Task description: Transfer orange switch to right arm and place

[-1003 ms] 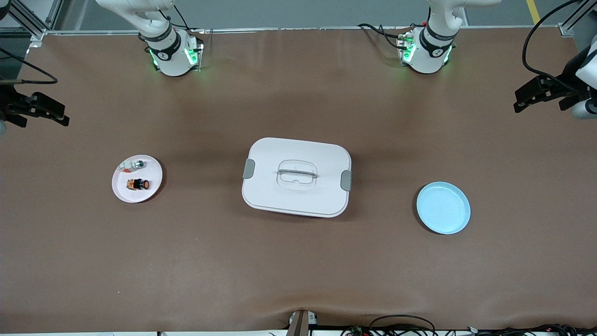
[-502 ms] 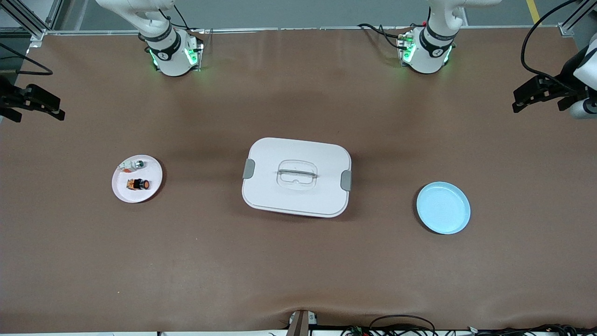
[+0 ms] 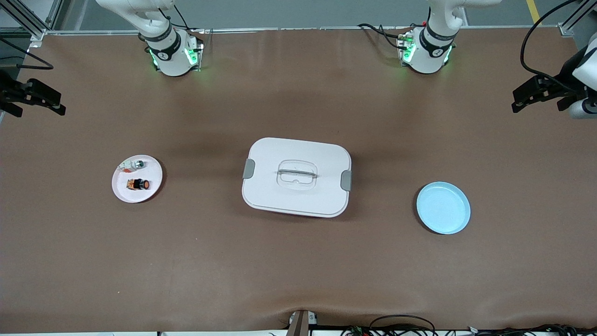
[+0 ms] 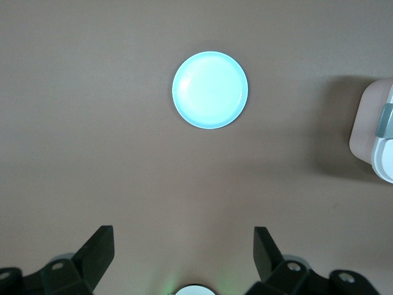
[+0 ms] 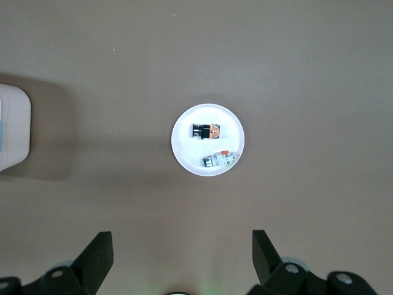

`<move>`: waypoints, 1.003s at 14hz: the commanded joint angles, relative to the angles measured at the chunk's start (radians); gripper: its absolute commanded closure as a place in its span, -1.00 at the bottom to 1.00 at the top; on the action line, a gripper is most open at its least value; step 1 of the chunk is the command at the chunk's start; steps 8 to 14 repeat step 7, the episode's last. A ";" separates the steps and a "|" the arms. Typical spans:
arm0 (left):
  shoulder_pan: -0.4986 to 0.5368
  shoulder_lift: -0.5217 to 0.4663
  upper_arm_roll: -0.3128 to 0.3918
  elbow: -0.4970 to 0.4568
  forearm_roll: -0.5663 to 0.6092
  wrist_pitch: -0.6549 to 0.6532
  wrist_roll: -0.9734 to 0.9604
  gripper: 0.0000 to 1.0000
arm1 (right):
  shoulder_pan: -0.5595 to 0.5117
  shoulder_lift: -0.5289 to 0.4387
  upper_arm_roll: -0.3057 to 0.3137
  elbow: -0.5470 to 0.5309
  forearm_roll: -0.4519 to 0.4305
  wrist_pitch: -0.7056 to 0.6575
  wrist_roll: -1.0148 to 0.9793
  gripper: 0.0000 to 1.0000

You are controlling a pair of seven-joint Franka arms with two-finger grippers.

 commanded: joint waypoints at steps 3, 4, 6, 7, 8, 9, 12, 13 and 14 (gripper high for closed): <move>-0.009 -0.001 0.011 0.010 -0.012 -0.001 0.020 -1.00 | -0.006 -0.063 0.002 -0.078 0.014 0.005 0.025 -1.00; -0.007 -0.001 0.010 0.010 -0.013 -0.001 0.020 -1.00 | -0.006 -0.064 0.002 -0.080 0.014 0.004 0.025 -1.00; -0.009 -0.001 0.010 0.010 -0.013 -0.001 0.020 -1.00 | -0.006 -0.063 0.002 -0.080 0.014 -0.002 0.025 -1.00; -0.009 -0.001 0.010 0.010 -0.013 -0.001 0.020 -1.00 | -0.006 -0.063 0.002 -0.080 0.014 -0.006 0.025 -1.00; -0.009 -0.001 0.010 0.010 -0.013 -0.001 0.020 -1.00 | -0.006 -0.063 0.002 -0.080 0.014 -0.006 0.025 -1.00; -0.009 -0.001 0.010 0.010 -0.013 -0.001 0.020 -1.00 | -0.006 -0.063 0.002 -0.080 0.014 -0.006 0.025 -1.00; -0.009 -0.001 0.010 0.010 -0.013 -0.001 0.020 -1.00 | -0.006 -0.063 0.002 -0.080 0.014 -0.006 0.025 -1.00; -0.009 -0.001 0.010 0.010 -0.013 -0.001 0.020 -1.00 | -0.006 -0.063 0.002 -0.080 0.014 -0.006 0.025 -1.00; -0.009 -0.001 0.010 0.010 -0.013 -0.001 0.020 -1.00 | -0.006 -0.063 0.002 -0.080 0.014 -0.006 0.025 -1.00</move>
